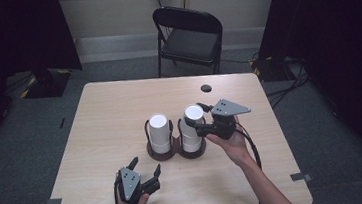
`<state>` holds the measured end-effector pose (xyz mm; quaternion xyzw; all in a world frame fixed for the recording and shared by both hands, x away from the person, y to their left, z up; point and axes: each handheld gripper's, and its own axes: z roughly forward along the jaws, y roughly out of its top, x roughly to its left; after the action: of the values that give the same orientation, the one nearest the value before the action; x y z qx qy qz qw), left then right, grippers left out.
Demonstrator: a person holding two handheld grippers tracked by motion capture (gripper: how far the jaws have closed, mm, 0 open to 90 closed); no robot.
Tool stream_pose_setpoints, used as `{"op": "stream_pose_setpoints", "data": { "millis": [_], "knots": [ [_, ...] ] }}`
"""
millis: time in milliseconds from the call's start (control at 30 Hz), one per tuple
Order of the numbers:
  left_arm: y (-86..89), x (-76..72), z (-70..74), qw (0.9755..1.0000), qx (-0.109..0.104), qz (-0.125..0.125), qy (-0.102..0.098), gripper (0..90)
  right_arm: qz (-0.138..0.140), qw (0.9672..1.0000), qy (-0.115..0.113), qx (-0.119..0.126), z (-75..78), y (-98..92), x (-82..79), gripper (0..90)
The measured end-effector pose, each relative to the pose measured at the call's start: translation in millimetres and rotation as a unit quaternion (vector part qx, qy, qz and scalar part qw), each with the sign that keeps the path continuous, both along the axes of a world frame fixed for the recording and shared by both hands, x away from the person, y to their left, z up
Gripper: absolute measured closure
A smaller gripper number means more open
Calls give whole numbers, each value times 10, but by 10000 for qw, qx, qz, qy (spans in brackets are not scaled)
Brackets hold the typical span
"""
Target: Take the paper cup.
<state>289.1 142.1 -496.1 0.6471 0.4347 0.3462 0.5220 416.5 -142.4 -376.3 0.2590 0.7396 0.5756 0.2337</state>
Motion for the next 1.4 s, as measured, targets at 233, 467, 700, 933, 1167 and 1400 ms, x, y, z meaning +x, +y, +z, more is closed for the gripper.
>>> {"op": "stream_pose_setpoints", "data": {
  "millis": [233, 467, 700, 933, 1167, 1400],
  "knots": [
    [-5, 4, 2, 9999, 38, -132, 33, 194, -71, 10000, -31, 41, 43, -29, -9, 336],
    [7, 2, 1, 10000, -55, -70, 29, 182, -66, 9999, -56, 121, 73, -49, -20, 336],
    [54, 43, 2, 9988, -330, -242, 266, 179, -44, 9999, -75, 150, 123, -53, -43, 337],
    [75, 40, 8, 9986, -421, -202, 260, 198, -19, 9995, -130, 270, 179, -76, -66, 337],
    [73, 42, 17, 9987, -391, -199, 256, 218, -35, 9989, -108, 449, 215, -121, -79, 338],
    [113, 68, 27, 9971, -591, -359, 330, 241, -81, 9982, -207, 552, 303, -185, -137, 337]
  ]
}}
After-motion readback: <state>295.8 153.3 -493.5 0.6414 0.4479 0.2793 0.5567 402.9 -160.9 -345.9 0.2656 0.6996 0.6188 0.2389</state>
